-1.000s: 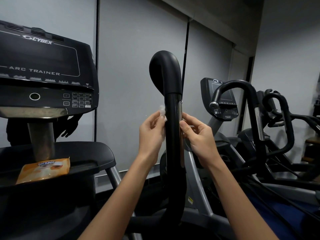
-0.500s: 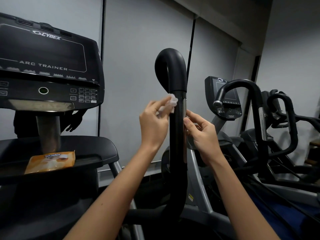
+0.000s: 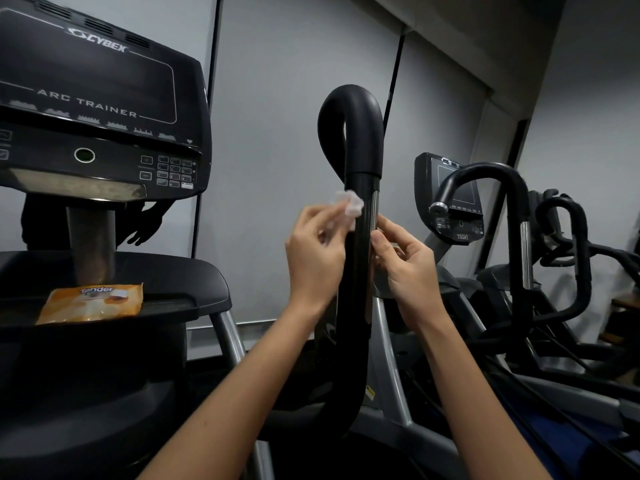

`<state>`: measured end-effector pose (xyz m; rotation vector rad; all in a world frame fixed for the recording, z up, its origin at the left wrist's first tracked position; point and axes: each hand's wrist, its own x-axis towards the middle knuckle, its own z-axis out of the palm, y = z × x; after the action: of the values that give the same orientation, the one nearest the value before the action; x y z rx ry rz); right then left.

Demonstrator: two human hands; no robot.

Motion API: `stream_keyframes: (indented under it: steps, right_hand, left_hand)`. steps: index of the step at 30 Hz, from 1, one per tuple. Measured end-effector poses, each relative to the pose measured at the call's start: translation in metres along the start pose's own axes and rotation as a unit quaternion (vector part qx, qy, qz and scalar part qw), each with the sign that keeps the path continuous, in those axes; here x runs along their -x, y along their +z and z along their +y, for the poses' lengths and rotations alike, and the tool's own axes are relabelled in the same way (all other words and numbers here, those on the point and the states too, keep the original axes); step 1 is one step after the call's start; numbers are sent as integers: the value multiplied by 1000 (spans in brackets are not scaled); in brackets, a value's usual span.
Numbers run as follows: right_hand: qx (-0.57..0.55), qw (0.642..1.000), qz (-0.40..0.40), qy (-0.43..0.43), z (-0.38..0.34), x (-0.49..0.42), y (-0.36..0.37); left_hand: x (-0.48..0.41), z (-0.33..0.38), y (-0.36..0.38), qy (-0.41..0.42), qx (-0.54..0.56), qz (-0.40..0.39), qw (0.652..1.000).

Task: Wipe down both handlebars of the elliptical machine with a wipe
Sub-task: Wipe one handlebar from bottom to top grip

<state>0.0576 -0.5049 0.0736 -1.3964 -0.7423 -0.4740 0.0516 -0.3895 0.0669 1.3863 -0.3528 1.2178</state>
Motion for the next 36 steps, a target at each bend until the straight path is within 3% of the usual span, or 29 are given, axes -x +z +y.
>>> stream_keyframes:
  steps: [2,4,6,8,10,14,16,17,19,21,22,24,26,28,31,34,36]
  right_hand:
    - [0,1000,-3,-1,-1,0,0]
    - [-4,1000,-1,-1,-2,1,1]
    - [-6,1000,3,-4,-1,1,1]
    - [-8,1000,4,-3,-1,0,1]
    - [-9,1000,1,-4,1,-1,0]
    - [-20,1000,4,-7,4,-2,0]
    - [-24,1000,5,-7,5,-3,0]
    - [-23,1000,5,-8,5,-3,1]
    - [-18,1000,7,-11,5,-3,1]
    - [-11,1000,4,-10,5,-2,1]
    - [-9,1000,3,-9,4,-2,1]
    - [-7,1000,5,-10,4,-2,1]
    - [-4,1000,4,-9,4,-2,0]
    - [-5,1000,1,-7,4,-2,-1]
    - [-11,1000,-3,-6,5,-2,-1]
    - [-20,1000,1,-5,5,-2,0]
    - [-18,1000,2,-2,5,-2,0]
  left_hand:
    - [-18,-3,6,-117,84,-18,989]
    - [-19,-13,7,-237,226,-90,941]
    - [-8,-18,4,-299,307,-150,891]
    - [1,-19,-1,-311,332,-141,879]
    - [6,-17,-5,-275,304,-88,908]
    - [19,-2,-12,-115,118,-23,986]
    - [20,-4,-10,-79,53,-8,995]
    - [18,-7,-8,-100,47,-8,994]
    - [12,-12,-6,-207,111,-60,970]
    - [15,-15,-3,-323,235,-138,906]
    - [18,-13,-4,-356,284,-158,876]
    - [22,-12,-5,-367,343,-152,851]
    - [23,-14,-5,-346,368,-95,858]
    - [22,-11,-6,-296,308,-39,903]
    - [25,-4,-9,-131,145,-4,981]
    - [18,3,-7,13,49,-1,999]
    - [5,7,-2,33,28,11,999]
